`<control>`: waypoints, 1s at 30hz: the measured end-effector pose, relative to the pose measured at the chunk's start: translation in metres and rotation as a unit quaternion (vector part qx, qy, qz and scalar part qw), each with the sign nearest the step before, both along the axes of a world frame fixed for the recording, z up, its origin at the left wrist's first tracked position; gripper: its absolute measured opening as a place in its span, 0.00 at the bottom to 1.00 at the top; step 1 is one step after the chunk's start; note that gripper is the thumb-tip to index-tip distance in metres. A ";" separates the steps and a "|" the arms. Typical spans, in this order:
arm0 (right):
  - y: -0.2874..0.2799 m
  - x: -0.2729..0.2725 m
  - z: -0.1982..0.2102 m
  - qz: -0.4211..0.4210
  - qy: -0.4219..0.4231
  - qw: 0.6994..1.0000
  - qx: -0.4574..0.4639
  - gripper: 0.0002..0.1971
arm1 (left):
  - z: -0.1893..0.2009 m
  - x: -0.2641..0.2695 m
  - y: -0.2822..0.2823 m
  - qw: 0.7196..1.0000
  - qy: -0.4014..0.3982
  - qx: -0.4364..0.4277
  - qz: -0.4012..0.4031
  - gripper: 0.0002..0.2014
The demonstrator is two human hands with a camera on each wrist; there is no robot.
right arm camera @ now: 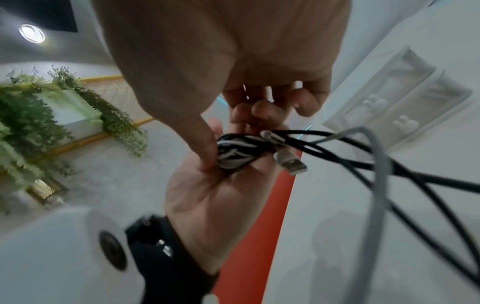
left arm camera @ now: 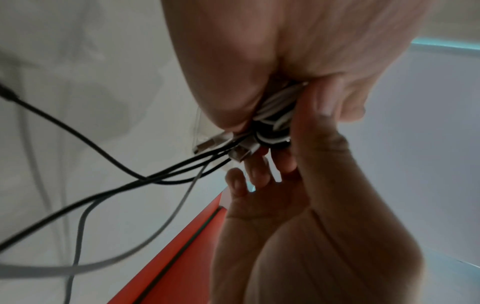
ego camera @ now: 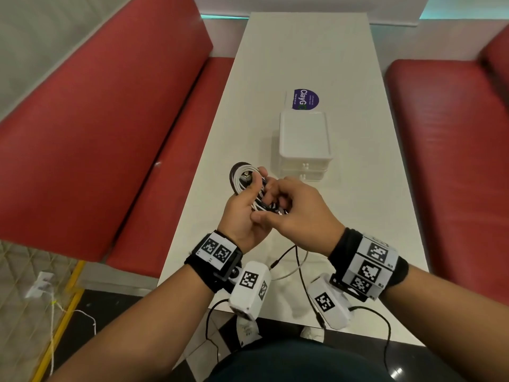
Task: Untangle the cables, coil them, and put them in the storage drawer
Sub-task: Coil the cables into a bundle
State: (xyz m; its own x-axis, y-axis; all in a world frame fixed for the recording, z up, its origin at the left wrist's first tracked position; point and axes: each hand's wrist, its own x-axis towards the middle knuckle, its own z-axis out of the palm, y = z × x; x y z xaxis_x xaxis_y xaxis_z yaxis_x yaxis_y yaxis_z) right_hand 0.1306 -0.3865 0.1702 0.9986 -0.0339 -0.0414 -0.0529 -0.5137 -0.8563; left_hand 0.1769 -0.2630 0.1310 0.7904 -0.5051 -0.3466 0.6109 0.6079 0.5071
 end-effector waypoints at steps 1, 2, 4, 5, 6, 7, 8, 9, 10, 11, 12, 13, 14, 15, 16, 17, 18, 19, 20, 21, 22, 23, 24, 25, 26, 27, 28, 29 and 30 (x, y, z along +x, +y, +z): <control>0.000 0.001 -0.001 0.003 0.007 1.000 -0.016 0.15 | -0.001 -0.001 -0.001 1.000 0.005 0.002 0.005 0.11; 0.000 0.002 -0.002 0.006 0.015 0.999 -0.031 0.15 | -0.002 -0.002 -0.002 1.000 0.010 0.003 0.006 0.12; 0.004 0.001 -0.001 0.006 0.027 0.998 -0.064 0.14 | -0.001 -0.006 -0.004 1.000 0.005 0.003 -0.001 0.13; 0.006 0.001 -0.001 0.009 0.027 0.995 -0.097 0.12 | -0.002 -0.007 -0.004 1.000 -0.004 0.008 -0.010 0.13; 0.008 0.000 0.000 0.013 0.029 0.990 -0.139 0.11 | -0.004 -0.007 -0.004 1.000 -0.012 0.018 -0.020 0.13; 0.010 0.000 0.000 0.017 0.019 0.985 -0.173 0.10 | -0.005 -0.006 -0.002 0.999 -0.019 0.032 -0.031 0.14; 0.011 -0.002 0.002 0.022 -0.001 0.981 -0.190 0.09 | -0.006 -0.004 0.000 0.998 -0.023 0.034 -0.038 0.17; 0.010 -0.002 0.001 0.033 -0.030 0.979 -0.197 0.10 | -0.007 -0.001 0.004 0.998 -0.026 0.033 -0.038 0.19; 0.009 -0.003 0.000 0.050 -0.068 0.975 -0.205 0.11 | -0.006 0.002 0.006 0.999 -0.025 0.031 -0.032 0.20; 0.007 -0.002 -0.004 0.067 -0.107 0.967 -0.220 0.13 | -0.004 0.005 0.008 0.999 -0.016 0.026 -0.030 0.18; 0.005 -0.002 -0.008 0.077 -0.140 0.963 -0.219 0.16 | -0.002 0.007 0.008 0.999 0.002 0.018 -0.027 0.16; 0.003 -0.001 -0.012 0.070 -0.150 0.970 -0.179 0.18 | 0.001 0.008 0.007 1.000 0.016 0.009 -0.021 0.15; 0.002 -0.001 -0.016 0.050 -0.145 0.982 -0.109 0.23 | 0.004 0.008 0.006 1.000 0.015 -0.005 -0.011 0.15; 0.001 -0.001 -0.019 0.017 -0.136 0.989 -0.051 0.31 | 0.008 0.008 0.004 1.000 -0.003 -0.022 -0.005 0.14; -0.001 -0.001 -0.021 -0.011 -0.127 0.992 -0.019 0.38 | 0.012 0.010 0.001 0.999 -0.026 -0.042 0.001 0.14; -0.004 0.001 -0.023 -0.025 -0.103 0.994 -0.015 0.44 | 0.015 0.010 0.000 0.998 -0.042 -0.052 0.005 0.14; -0.006 0.003 -0.023 -0.020 -0.060 0.998 0.000 0.48 | 0.016 0.012 -0.001 0.997 -0.048 -0.057 0.004 0.15; -0.009 0.005 -0.022 -0.001 -0.007 0.999 0.034 0.48 | 0.017 0.014 0.000 0.997 -0.050 -0.054 0.000 0.15; -0.012 0.006 -0.021 0.029 0.048 0.994 0.090 0.44 | 0.017 0.015 0.001 0.997 -0.053 -0.057 -0.006 0.15; -0.015 0.008 -0.021 0.063 0.089 0.984 0.142 0.36 | 0.017 0.017 0.004 0.997 -0.053 -0.056 -0.008 0.14; -0.018 0.008 -0.021 0.088 0.118 0.974 0.171 0.28 | 0.017 0.019 0.007 0.997 -0.055 -0.057 -0.007 0.14; -0.021 0.006 -0.021 0.103 0.139 0.970 0.169 0.20 | 0.016 0.022 0.010 0.997 -0.061 -0.054 -0.006 0.13; -0.023 0.004 -0.021 0.108 0.152 0.970 0.154 0.15 | 0.016 0.025 0.012 0.997 -0.070 -0.043 -0.011 0.14; -0.025 0.003 -0.023 0.110 0.157 0.972 0.135 0.13 | 0.017 0.028 0.014 0.996 -0.078 -0.025 -0.020 0.14; -0.024 0.001 -0.024 0.114 0.155 0.975 0.114 0.12 | 0.017 0.030 0.016 0.996 -0.082 -0.008 -0.028 0.14; -0.023 0.000 -0.026 0.124 0.157 0.975 0.094 0.13 | 0.016 0.032 0.017 0.996 -0.083 0.002 -0.033 0.14; -0.022 -0.001 -0.028 0.135 0.169 0.973 0.082 0.13 | 0.016 0.033 0.017 0.996 -0.082 0.010 -0.035 0.14; -0.022 -0.002 -0.031 0.143 0.187 0.969 0.078 0.12 | 0.017 0.034 0.018 0.996 -0.085 0.023 -0.032 0.14; -0.022 -0.004 -0.031 0.146 0.203 0.965 0.081 0.11 | 0.018 0.037 0.019 0.994 -0.094 0.044 -0.021 0.13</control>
State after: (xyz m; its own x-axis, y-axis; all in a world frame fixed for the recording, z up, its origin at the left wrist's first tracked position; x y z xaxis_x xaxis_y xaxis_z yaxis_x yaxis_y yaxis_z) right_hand 0.1270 -0.4082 0.1389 0.8648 0.2855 -0.4130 -0.2748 -0.4193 -0.8653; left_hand 0.2134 -0.2438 0.1486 0.8240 -0.5132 -0.2401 0.5248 0.5317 0.6648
